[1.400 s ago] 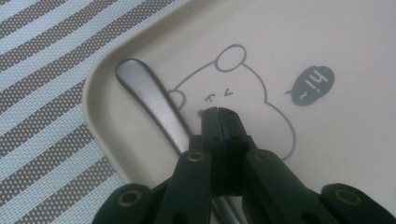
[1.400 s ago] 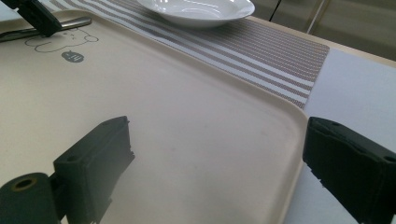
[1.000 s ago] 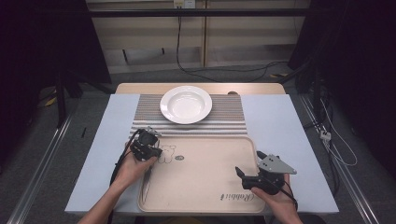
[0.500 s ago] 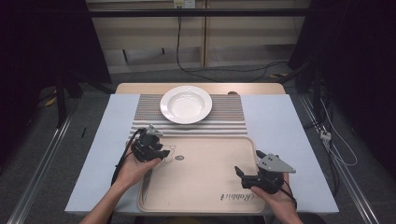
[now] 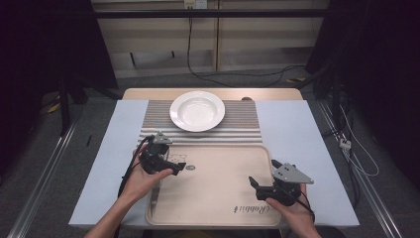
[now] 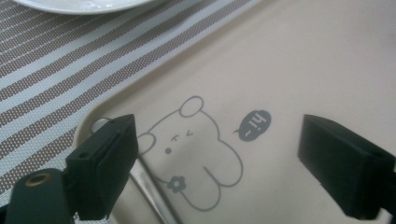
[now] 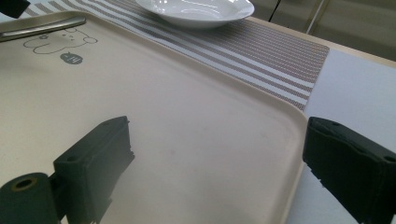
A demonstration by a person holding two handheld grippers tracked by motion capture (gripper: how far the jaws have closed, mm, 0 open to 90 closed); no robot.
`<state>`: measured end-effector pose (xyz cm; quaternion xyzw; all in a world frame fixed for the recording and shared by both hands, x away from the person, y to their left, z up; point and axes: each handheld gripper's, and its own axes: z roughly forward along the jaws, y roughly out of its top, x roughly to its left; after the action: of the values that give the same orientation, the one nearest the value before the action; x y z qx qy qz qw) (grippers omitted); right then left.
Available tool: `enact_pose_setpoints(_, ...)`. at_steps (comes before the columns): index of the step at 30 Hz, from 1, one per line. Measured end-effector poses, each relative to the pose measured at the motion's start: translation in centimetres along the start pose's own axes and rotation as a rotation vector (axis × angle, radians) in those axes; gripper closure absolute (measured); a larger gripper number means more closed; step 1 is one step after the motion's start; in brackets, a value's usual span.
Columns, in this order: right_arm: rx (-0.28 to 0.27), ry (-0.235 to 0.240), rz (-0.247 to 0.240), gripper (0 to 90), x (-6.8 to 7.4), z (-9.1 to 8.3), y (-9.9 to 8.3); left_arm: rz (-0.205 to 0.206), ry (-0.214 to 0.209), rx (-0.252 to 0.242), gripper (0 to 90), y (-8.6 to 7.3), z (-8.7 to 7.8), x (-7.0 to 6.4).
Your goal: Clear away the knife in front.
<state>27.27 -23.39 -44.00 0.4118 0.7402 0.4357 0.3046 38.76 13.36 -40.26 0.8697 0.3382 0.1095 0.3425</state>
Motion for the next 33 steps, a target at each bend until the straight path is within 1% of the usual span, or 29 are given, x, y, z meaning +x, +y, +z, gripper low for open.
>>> enact_pose_setpoints(2,0.000,0.000,-0.001,8.3,0.0,0.0,0.0,0.011,-0.004,-0.006,8.0,0.1,-0.2,-0.3)
enact_pose_setpoints(3,0.000,-0.001,-0.001,8.3,0.0,0.0,0.0,0.010,-0.007,-0.013,7.8,0.2,-0.3,-0.5)
enact_pose_setpoints(4,0.000,-0.001,-0.001,8.3,0.0,0.0,0.0,0.018,-0.012,-0.025,7.8,0.2,-0.5,-0.7)
enact_pose_setpoints(6,0.000,0.000,-0.001,8.3,0.0,0.0,0.0,0.043,0.010,-0.039,6.9,0.2,-0.8,-1.1)
enact_pose_setpoints(7,0.000,0.000,-0.002,8.3,0.0,0.0,0.0,0.038,0.012,-0.048,6.7,0.2,-1.0,-1.3)
enact_pose_setpoints(8,-0.001,0.001,-0.001,8.3,0.0,0.0,0.0,0.044,0.025,-0.041,6.5,0.2,-1.2,-1.5)
enact_pose_setpoints(10,0.000,0.000,-0.001,8.3,0.0,0.0,0.0,0.067,0.070,-0.026,6.5,0.3,-1.4,-2.0)
enact_pose_setpoints(11,-0.001,0.001,-0.001,8.3,0.0,0.0,0.0,0.074,0.072,-0.022,6.5,0.4,-1.5,-2.1)
enact_pose_setpoints(14,0.000,0.001,-0.002,8.3,0.0,0.0,0.0,0.068,0.071,-0.081,6.5,0.1,-2.1,-2.4)
enact_pose_setpoints(16,-0.001,0.001,0.000,8.3,0.0,-0.1,0.0,0.060,0.058,-0.114,6.5,0.0,-2.5,-2.4)
enact_pose_setpoints(19,-0.001,0.001,-0.001,8.3,0.0,-0.1,0.0,0.065,0.043,-0.125,6.5,-0.4,-3.0,-2.7)
enact_pose_setpoints(21,-0.001,0.000,0.000,8.3,0.0,-0.1,0.0,0.059,0.045,-0.127,6.5,-0.7,-3.3,-2.9)
enact_pose_setpoints(23,0.000,0.000,0.000,8.3,0.0,-0.1,-0.1,0.066,0.049,-0.131,6.5,-1.1,-3.5,-3.0)
enact_pose_setpoints(24,0.000,0.000,0.000,8.3,0.0,-0.1,-0.1,0.062,0.043,-0.138,6.4,-1.3,-3.6,-3.0)
enact_pose_setpoints(26,0.000,-0.001,0.000,8.3,0.0,-0.1,-0.1,0.062,0.057,-0.150,6.4,-1.6,-3.9,-2.9)
enact_pose_setpoints(27,0.000,-0.001,-0.001,8.3,0.0,-0.1,-0.1,0.058,0.072,-0.165,6.4,-1.8,-4.0,-2.9)
enact_pose_setpoints(28,0.000,-0.001,-0.001,8.3,0.0,-0.1,-0.1,0.050,0.071,-0.172,6.4,-2.0,-4.1,-2.8)
enact_pose_setpoints(30,-0.001,-0.002,0.001,8.2,0.0,-0.2,-0.1,0.026,0.068,-0.201,6.4,-2.5,-4.5,-2.6)
enact_pose_setpoints(32,0.000,-0.003,0.003,8.2,0.0,-0.1,-0.1,0.022,0.083,-0.223,6.4,-2.9,-5.0,-2.6)
enact_pose_setpoints(33,0.001,-0.003,0.002,8.2,0.0,-0.1,-0.1,0.014,0.079,-0.231,6.4,-3.1,-5.2,-2.5)
